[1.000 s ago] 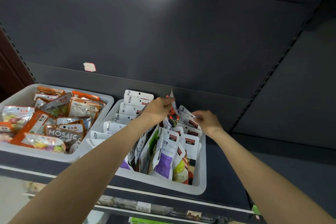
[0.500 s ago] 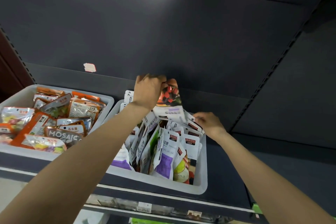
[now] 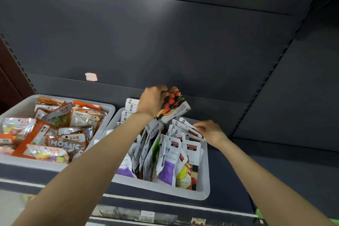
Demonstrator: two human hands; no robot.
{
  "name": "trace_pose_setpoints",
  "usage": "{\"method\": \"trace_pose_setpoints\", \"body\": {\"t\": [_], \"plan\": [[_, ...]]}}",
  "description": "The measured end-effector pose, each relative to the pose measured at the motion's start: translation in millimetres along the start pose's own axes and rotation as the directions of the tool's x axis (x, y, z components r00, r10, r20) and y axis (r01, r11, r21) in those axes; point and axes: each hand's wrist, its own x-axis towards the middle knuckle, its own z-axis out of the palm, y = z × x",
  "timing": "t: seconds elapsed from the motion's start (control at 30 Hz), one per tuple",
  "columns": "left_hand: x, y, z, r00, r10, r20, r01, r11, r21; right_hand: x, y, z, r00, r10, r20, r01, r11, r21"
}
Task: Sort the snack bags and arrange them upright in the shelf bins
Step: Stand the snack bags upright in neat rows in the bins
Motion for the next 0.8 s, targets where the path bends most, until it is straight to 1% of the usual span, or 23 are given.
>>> {"method": "trace_pose_setpoints", "body": {"t": [0.07, 0.13, 0.17, 0.23, 0.3, 0.33, 0.4, 0.47, 0.53, 0.57, 0.6, 0.63, 0.67, 0.7, 0.73, 0.77, 0.8], "plan": [[-1.6, -2.0, 4.1, 0.998, 0.03, 0.061, -0.026, 0.997, -0.066, 1.3, 0.5, 0.7, 0.999, 0.028, -0.026, -0.027, 1.0, 0.015], [-2.7, -3.0, 6.1, 0.994, 0.014, 0.109, 0.003, 0.988, -0.154, 2.2, -1.0, 1.4, 0.99, 0.109, -0.086, -0.101, 0.99, 0.096], [-2.7, -4.1, 7.7, 0.991, -0.013, 0.13, 0.04, 0.977, -0.211, 3.1, -1.1, 2.2, 0.982, 0.156, -0.108, -0.137, 0.976, 0.171], [-2.7, -7.0, 12.6, 0.98, -0.073, 0.184, 0.134, 0.929, -0.345, 5.2, -0.3, 2.6, 0.969, 0.21, -0.13, -0.161, 0.936, 0.314], [-4.9, -9.2, 18.9, 0.96, -0.102, 0.261, 0.218, 0.856, -0.469, 6.8, 1.4, 1.7, 0.964, 0.231, -0.132, -0.161, 0.902, 0.401], [-6.5, -9.8, 22.3, 0.951, -0.115, 0.287, 0.25, 0.831, -0.496, 7.7, 3.7, 1.7, 0.961, 0.243, -0.129, -0.164, 0.881, 0.443], [-7.6, -13.3, 31.6, 0.931, -0.171, 0.323, 0.315, 0.823, -0.472, 6.9, 7.9, 1.4, 0.954, 0.278, -0.111, -0.177, 0.822, 0.541], [-7.9, -16.4, 41.8, 0.898, -0.251, 0.361, 0.385, 0.846, -0.368, 4.6, 10.1, 1.7, 0.947, 0.31, -0.082, -0.198, 0.767, 0.611], [-9.7, -14.4, 51.5, 0.879, -0.303, 0.369, 0.414, 0.869, -0.273, 2.5, 10.3, 1.0, 0.942, 0.326, -0.085, -0.209, 0.763, 0.612], [-11.8, -11.9, 55.3, 0.894, -0.308, 0.326, 0.393, 0.887, -0.24, 2.0, 10.0, 0.3, 0.94, 0.324, -0.104, -0.208, 0.79, 0.577], [-14.6, -8.4, 57.0, 0.922, -0.296, 0.248, 0.348, 0.916, -0.2, 1.6, 8.7, -1.0, 0.943, 0.307, -0.127, -0.202, 0.834, 0.514], [-17.9, -5.5, 58.2, 0.952, -0.25, 0.177, 0.276, 0.951, -0.142, 0.7, 7.6, -2.4, 0.95, 0.276, -0.144, -0.193, 0.885, 0.423], [-21.6, -3.1, 58.8, 0.969, -0.179, 0.171, 0.195, 0.978, -0.08, 0.0, 5.9, -4.0, 0.96, 0.233, -0.156, -0.178, 0.935, 0.305], [-24.1, -2.2, 60.6, 0.961, -0.118, 0.251, 0.131, 0.991, -0.034, -0.2, 4.7, -6.3, 0.971, 0.179, -0.155, -0.155, 0.975, 0.156], [-26.8, -1.6, 62.0, 0.925, -0.081, 0.372, 0.085, 0.996, 0.005, -0.2, 3.0, -9.4, 0.982, 0.126, -0.138, -0.131, 0.991, -0.027], [-29.1, -2.6, 64.2, 0.872, -0.068, 0.486, 0.048, 0.997, 0.053, 0.4, 1.0, -12.4, 0.99, 0.076, -0.121, -0.102, 0.969, -0.224], [-31.1, -4.3, 65.7, 0.832, -0.062, 0.552, 0.013, 0.996, 0.092, 0.6, -1.9, -15.2, 0.993, 0.031, -0.112, -0.073, 0.915, -0.396]]}}
